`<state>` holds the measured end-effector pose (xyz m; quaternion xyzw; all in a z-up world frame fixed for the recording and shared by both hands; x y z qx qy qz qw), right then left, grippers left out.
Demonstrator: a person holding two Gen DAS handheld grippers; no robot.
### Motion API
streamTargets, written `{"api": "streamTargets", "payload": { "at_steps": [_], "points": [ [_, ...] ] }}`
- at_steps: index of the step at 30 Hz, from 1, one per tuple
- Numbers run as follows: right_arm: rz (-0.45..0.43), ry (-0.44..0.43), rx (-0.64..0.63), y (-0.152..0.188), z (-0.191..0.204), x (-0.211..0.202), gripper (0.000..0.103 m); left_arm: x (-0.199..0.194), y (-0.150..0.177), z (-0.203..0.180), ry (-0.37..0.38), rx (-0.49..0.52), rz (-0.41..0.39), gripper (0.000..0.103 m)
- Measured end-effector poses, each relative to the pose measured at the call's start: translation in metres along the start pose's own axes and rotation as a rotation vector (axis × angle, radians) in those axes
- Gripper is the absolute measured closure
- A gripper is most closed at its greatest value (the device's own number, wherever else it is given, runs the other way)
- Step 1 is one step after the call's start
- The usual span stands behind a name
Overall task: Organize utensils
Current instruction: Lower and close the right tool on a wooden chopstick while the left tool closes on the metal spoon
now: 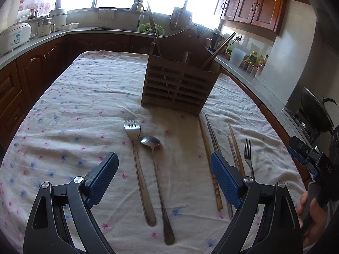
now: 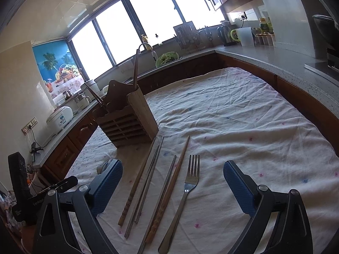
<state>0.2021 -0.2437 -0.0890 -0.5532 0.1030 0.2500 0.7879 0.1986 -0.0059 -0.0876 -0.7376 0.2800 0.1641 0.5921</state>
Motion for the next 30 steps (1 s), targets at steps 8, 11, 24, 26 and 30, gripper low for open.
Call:
{"api": "streamTargets", "payload": {
  "at_steps": [8,11,24,26,30],
  "points": [
    [0.028,0.015,-0.025,-0.009,0.002,0.018,0.02,0.025,-0.002,-0.002,0.016,0.032,0.067,0.038],
    [0.057,0.023,-0.035,-0.012,0.002,0.03,0.031,0.038,-0.002,-0.001,0.013,0.041,0.109,0.049],
    [0.211,0.062,-0.063,-0.011,-0.008,0.102,0.058,0.084,0.017,0.004,0.003,0.058,0.268,0.076],
    [0.233,0.075,-0.065,-0.01,-0.012,0.115,0.062,0.086,0.016,0.003,0.001,0.064,0.266,0.076],
    [0.271,0.103,-0.08,-0.009,-0.016,0.14,0.071,0.091,0.014,0.001,0.001,0.076,0.265,0.076]
  ]
}}
Point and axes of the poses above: each gripper's, at about its wrist camera, not at the fingertips, and x roughly the way its jaws point, z to its left, y to its underside, the point moved 7 cm from there along x, roughly the way its jaws point, and after that the axes turned 4 degrees about -z, right-handed, at the moved point
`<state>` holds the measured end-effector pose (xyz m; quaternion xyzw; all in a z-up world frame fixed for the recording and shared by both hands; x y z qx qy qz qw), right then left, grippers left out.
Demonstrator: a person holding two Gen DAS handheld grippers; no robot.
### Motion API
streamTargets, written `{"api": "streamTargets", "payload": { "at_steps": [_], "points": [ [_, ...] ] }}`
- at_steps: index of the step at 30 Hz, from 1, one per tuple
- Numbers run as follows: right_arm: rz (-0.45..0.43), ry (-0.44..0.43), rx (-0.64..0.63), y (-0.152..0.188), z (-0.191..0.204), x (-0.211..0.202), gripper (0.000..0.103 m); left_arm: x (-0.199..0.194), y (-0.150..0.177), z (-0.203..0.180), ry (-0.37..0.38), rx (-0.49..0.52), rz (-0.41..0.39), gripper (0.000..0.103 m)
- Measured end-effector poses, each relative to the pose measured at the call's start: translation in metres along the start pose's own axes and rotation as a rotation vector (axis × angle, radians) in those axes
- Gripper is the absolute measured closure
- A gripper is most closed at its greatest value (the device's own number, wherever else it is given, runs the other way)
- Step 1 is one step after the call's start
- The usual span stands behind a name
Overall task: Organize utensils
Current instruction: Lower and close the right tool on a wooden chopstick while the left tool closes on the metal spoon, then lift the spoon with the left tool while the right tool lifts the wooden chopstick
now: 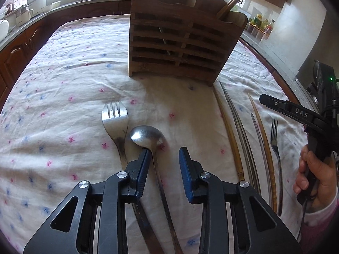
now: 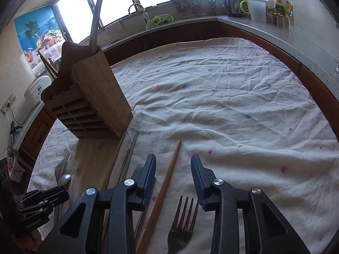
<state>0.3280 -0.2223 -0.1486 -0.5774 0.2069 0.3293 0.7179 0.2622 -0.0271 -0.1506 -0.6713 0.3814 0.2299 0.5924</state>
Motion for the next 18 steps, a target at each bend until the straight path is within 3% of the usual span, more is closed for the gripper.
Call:
{"api": "streamTargets", "payload": {
  "at_steps": [3,5,7,10,18],
  "points": [
    [0.041,0.024,-0.015,-0.002,0.0,0.019,0.077,0.002,-0.002,-0.001,-0.014,0.022,-0.002,0.079],
    [0.078,0.048,-0.041,0.001,0.002,0.031,0.081,0.003,-0.002,0.0,-0.032,0.036,-0.007,0.088],
    [0.064,0.086,-0.089,0.0,0.005,0.034,0.087,0.003,-0.003,0.003,-0.033,0.03,-0.014,0.096],
    [0.056,0.112,-0.121,0.0,0.007,0.036,0.094,0.004,-0.004,0.006,-0.014,0.014,-0.019,0.097],
    [0.007,0.024,-0.055,-0.004,0.014,0.014,0.098,-0.003,-0.005,0.01,0.031,-0.027,-0.032,0.099]
  ]
}}
Point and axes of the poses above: each gripper's, at about its wrist camera, not at the fingertips, and x roughly the way its jaws point, z to its left, y to its underside, the point moved 7 cm from there along x, roughly the way its jaws point, and after that the axes turned 4 degrees about -z, right-handed, at the moved point
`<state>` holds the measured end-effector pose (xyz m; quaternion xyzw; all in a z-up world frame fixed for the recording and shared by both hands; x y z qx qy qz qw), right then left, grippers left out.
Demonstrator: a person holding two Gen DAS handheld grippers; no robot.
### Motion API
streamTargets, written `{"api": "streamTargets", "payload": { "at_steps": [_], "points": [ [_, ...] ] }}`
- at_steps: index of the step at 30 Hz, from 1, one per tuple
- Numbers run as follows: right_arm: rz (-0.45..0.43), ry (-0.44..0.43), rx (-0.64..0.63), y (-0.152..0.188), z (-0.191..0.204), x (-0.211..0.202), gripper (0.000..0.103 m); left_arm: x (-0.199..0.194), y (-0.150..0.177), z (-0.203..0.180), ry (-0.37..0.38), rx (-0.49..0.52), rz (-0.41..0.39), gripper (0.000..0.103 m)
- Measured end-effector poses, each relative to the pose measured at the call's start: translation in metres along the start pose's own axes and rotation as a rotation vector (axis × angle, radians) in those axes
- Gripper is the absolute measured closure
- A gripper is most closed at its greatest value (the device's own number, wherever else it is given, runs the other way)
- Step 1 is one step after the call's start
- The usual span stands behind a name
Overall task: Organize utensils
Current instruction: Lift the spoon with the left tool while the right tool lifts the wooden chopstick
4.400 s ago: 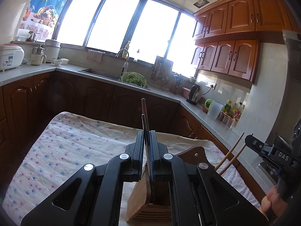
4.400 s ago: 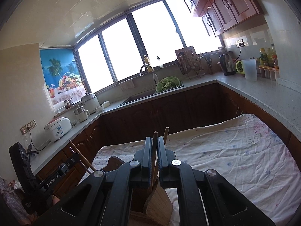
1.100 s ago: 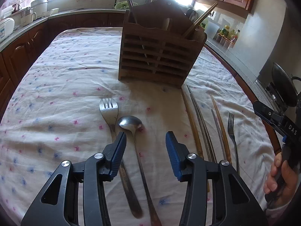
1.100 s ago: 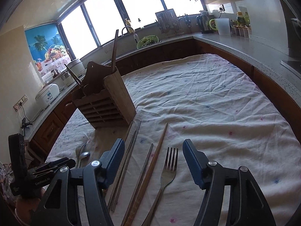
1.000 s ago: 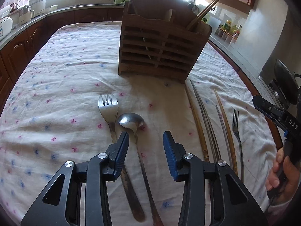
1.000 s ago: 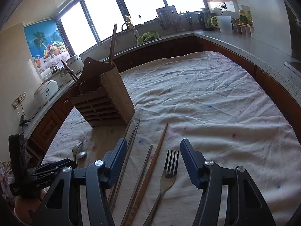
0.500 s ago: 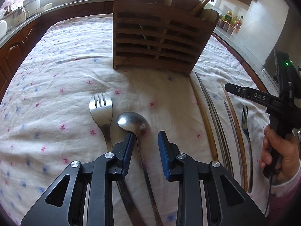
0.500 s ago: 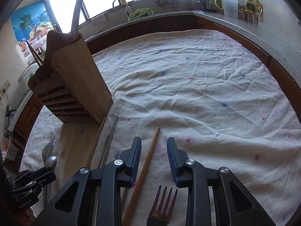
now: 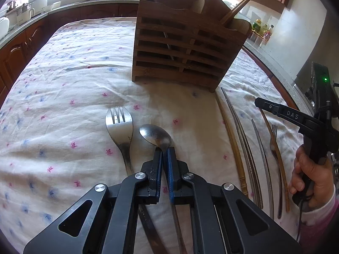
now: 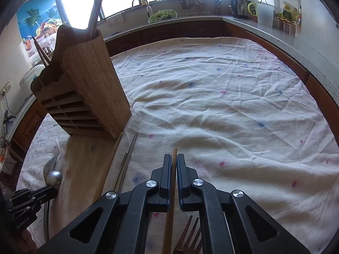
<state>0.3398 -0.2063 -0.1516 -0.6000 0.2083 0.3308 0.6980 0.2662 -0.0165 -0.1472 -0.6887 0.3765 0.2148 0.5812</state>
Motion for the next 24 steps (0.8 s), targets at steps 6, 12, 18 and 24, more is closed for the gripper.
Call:
{"api": "streamTargets", "payload": {
  "at_steps": [6,12,18,24],
  "points": [
    [-0.067,-0.065,0.028,-0.013,0.01,-0.035,0.098,-0.025,-0.008,-0.002,0.047,-0.024,-0.052,0.099],
    [-0.144,-0.136,0.075,-0.023,0.014,-0.081,0.098,-0.06,-0.02,-0.009,0.086,-0.029,-0.128,0.101],
    [-0.218,-0.178,0.085,-0.03,0.02,-0.122,0.098,-0.089,-0.026,-0.017,0.115,-0.026,-0.194,0.101],
    [-0.287,-0.215,0.094,-0.035,0.023,-0.156,0.098,-0.11,-0.03,-0.02,0.127,-0.024,-0.244,0.101]
  ]
}}
Point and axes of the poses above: each gripper's, at about its wrist camera, not at the fingertips, and x roughly the way its jaws point, z to its left, y to its underside, the point moved 7 cm from there along x, roughly the way its jaws point, and after that the axes turned 4 degrees about -z, right-handed, at the moved point
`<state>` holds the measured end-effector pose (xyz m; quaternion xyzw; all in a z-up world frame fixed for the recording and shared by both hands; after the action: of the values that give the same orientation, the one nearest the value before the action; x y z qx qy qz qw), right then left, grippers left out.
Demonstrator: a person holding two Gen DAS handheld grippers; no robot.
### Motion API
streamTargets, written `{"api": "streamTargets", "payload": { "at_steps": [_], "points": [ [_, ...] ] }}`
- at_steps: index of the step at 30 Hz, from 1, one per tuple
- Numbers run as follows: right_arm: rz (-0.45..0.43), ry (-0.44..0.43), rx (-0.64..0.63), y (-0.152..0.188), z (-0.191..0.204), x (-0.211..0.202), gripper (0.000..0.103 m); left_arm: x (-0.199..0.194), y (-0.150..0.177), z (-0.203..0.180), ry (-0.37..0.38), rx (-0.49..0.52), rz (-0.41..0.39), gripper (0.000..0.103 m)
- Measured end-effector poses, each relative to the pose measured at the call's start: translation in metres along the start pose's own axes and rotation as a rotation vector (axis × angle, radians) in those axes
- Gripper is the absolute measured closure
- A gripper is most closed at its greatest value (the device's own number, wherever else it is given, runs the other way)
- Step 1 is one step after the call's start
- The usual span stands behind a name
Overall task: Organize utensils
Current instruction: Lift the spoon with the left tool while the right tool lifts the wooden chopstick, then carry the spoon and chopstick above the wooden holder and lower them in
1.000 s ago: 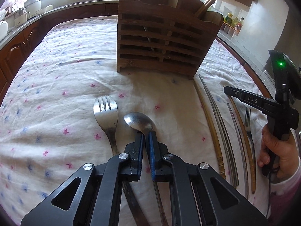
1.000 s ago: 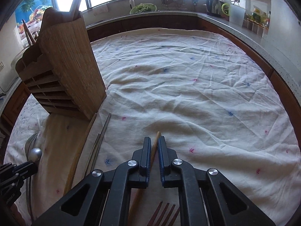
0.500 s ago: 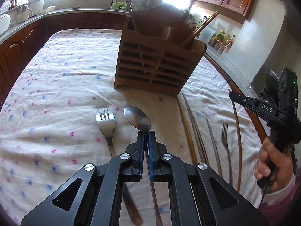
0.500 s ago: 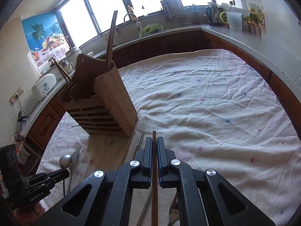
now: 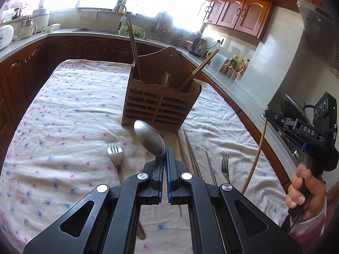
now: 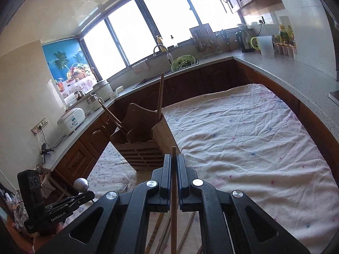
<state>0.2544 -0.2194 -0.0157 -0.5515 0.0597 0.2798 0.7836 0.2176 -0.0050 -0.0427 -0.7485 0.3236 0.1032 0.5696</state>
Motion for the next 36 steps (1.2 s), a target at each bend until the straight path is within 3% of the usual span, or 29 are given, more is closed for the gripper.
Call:
{"api": "streamTargets", "payload": {
  "at_steps": [15,27,36],
  "points": [
    [-0.107,-0.029,-0.01,-0.022,0.013,-0.034,0.098,-0.024,-0.016,-0.005,0.001,0.015,-0.069,0.101],
    [-0.119,-0.036,0.009,-0.025,0.009,-0.036,0.098,-0.025,-0.019,-0.004,-0.003,0.016,-0.08,0.101],
    [-0.154,-0.039,0.001,-0.041,0.014,-0.032,0.098,-0.022,-0.04,-0.004,-0.006,0.029,-0.109,0.101]
  ]
}}
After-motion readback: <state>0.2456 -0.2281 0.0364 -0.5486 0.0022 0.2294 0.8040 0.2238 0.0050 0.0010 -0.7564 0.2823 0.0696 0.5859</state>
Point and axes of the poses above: each gripper's, at about its wrist camera, not at the fingertips, and x roughly the way its jaws point, z to its left, y to its underside, the point moved 7 cm from there along x, roughly the way its jaws point, and after that the axes turned 4 degrees about -z, right-handed, at the moved point
